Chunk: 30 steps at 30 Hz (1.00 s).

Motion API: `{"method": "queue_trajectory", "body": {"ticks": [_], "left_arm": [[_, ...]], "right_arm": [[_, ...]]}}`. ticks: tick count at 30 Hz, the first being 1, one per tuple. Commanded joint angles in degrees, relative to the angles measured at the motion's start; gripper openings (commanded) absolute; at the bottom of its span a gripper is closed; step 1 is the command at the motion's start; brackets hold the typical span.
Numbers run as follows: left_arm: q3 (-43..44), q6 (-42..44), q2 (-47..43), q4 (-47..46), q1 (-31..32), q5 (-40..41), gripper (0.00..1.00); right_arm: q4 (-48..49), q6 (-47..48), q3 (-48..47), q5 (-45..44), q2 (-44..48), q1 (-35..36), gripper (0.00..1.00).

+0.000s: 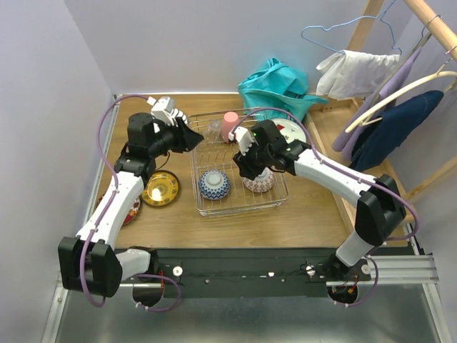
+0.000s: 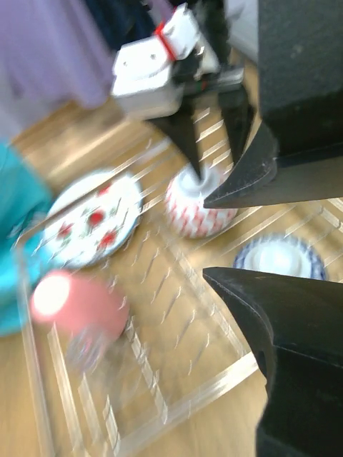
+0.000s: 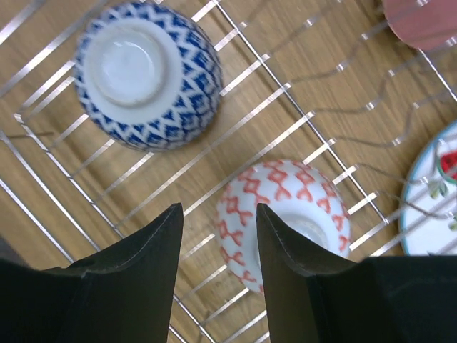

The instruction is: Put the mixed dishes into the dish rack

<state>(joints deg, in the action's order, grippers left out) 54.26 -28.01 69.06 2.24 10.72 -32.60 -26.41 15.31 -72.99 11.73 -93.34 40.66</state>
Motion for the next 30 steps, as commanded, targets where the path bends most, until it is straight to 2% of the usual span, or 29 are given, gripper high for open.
{"method": "queue_trajectory", "body": {"ticks": [1,4,5,11,21,30], "left_arm": [[3.1,11.0,0.3,13.1,-3.1,13.7,0.45],[2.4,11.2,0.9,16.7,-4.8,14.7,0.23],[1.9,11.0,0.7,16.7,-5.0,14.5,0.01],[-2.1,9.2,-2.6,16.4,-6.0,14.8,0.00],[-5.5,9.3,-6.0,16.7,-9.8,15.2,0.00],[-6.9,7.3,-5.5,13.8,-10.3,14.2,0.00]], "right_arm": [[1.3,-2.8,-6.3,10.1,-5.5,0.2,0.50],[1.9,-4.8,-12.2,13.4,-11.1,0.3,0.42],[1.5,-5.1,-15.8,14.0,-12.6,0.3,0.39],[-3.6,-4.2,-25.4,16.4,-21.9,2.0,0.01],[-9.1,2.7,-24.5,12.9,-25.0,6.4,0.01],[-13.9,7.5,-18.4,4.8,-20.7,6.4,0.00]]}}
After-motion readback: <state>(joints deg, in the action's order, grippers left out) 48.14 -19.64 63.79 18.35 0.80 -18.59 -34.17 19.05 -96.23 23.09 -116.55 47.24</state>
